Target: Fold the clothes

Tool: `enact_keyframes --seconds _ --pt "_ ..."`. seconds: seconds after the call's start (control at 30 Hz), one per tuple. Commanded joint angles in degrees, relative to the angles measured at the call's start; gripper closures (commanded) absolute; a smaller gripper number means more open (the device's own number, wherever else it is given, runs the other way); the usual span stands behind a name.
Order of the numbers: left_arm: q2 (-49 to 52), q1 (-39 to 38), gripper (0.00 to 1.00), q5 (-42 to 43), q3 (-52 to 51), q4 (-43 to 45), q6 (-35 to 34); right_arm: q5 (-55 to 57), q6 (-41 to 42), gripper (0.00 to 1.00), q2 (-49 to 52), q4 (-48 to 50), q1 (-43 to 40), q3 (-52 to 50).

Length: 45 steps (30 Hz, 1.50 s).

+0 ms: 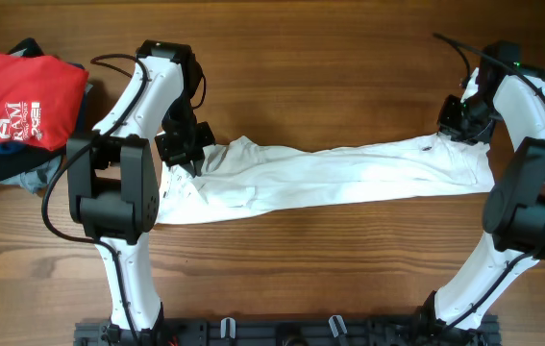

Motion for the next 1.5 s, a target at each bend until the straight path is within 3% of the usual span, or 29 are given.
enact_keyframes --seconds 0.0,0.67,0.83,0.97,1.47 --pt "-1.6 0.04 0.96 -0.55 -0.42 0.22 -0.13 -0.48 3.78 0.69 1.55 0.48 0.31 -0.59" --pt "-1.6 0.04 0.96 -0.55 -0.42 0.81 -0.13 3.56 13.86 0.65 3.26 3.21 1.49 -0.59" --pt "-1.6 0.04 0.96 -0.55 -0.42 0.81 -0.13 3.61 13.81 0.73 3.56 2.8 1.6 -0.59" --pt "-1.6 0.04 0.96 -0.55 -0.42 0.83 -0.13 3.58 13.79 0.96 4.55 2.05 1.6 -0.57" --pt "-2.14 1.7 0.96 -0.55 1.03 6.47 -0.15 7.06 10.58 0.96 -3.3 -1.38 -4.68 11.13"
